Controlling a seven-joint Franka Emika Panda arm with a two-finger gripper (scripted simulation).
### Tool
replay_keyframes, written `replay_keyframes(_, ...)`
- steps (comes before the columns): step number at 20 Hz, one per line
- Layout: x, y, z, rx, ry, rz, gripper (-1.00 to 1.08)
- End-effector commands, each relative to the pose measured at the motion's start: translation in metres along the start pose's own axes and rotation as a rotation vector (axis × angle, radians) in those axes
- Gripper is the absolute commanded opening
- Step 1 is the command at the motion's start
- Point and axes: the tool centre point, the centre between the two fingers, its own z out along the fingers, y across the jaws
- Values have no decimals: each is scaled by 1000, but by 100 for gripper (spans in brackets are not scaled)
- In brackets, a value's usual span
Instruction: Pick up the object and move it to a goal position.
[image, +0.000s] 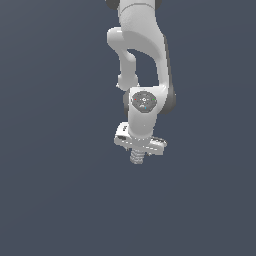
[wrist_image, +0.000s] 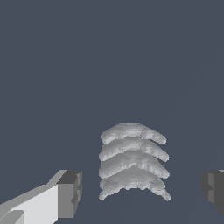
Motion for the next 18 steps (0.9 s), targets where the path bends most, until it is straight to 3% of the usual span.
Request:
replay_keyframes(1, 0, 0, 0, 0, 0, 0, 100)
replay_keyframes(17, 1, 0, 50, 0, 2, 4, 100)
replay_keyframes(18, 1, 0, 50, 0, 2, 4, -100)
